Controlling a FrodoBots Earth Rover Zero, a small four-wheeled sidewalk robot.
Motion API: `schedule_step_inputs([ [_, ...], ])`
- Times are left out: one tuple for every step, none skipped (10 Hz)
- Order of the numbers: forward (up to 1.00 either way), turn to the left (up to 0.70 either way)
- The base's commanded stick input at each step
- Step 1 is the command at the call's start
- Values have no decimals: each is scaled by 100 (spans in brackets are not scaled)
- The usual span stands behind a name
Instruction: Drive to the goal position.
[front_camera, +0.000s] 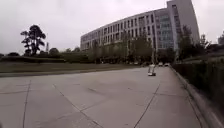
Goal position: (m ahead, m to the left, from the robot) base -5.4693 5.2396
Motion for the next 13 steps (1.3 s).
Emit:
schedule_step_inputs([
  [0,0],
  [0,0],
  [0,0],
  [0,0],
  [0,26],
  [0,45],
  [0,45],
  [0,45],
  [0,45],
  [0,45],
  [0,45],
  [0,45],
  [0,45],
])
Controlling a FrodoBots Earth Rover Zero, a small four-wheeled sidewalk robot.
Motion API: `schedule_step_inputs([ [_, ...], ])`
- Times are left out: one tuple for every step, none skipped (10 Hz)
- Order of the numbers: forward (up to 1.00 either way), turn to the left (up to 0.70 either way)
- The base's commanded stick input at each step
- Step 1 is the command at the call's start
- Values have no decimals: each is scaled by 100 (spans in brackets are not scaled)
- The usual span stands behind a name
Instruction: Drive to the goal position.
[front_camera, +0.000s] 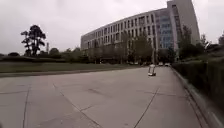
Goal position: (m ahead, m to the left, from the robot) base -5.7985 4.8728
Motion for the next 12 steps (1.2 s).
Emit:
schedule_step_inputs([
  [0,45],
  [0,45],
  [0,45],
  [0,45],
  [0,45],
  [0,45],
  [0,45],
  [0,45],
  [0,45],
  [0,45],
  [0,45],
  [0,45],
])
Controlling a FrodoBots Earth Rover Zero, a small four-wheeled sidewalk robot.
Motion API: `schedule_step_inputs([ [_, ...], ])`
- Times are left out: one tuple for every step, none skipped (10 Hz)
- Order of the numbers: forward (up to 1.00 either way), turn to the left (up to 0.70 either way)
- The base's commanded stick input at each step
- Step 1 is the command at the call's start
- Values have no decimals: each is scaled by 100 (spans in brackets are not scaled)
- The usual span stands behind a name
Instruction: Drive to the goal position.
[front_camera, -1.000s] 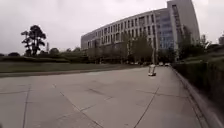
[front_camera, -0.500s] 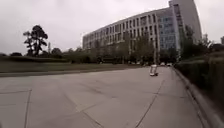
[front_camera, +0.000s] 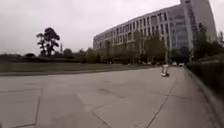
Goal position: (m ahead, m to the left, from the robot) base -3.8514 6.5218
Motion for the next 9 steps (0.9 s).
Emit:
schedule_step_inputs([
  [0,45],
  [0,45],
  [0,45],
  [0,45],
  [0,45],
  [0,45],
  [0,45],
  [0,45],
  [0,45],
])
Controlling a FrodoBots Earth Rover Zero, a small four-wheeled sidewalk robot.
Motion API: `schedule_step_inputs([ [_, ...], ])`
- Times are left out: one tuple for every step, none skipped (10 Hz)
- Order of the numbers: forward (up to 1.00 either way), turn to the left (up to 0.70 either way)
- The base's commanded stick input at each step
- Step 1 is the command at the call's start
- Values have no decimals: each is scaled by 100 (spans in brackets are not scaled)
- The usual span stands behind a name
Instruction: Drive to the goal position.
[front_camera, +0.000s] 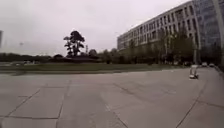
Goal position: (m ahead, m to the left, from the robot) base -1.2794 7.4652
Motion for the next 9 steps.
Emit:
schedule_step_inputs([
  [0,45],
  [0,45],
  [0,45],
  [0,45],
  [0,45],
  [0,45],
  [0,45],
  [0,45],
  [0,45],
])
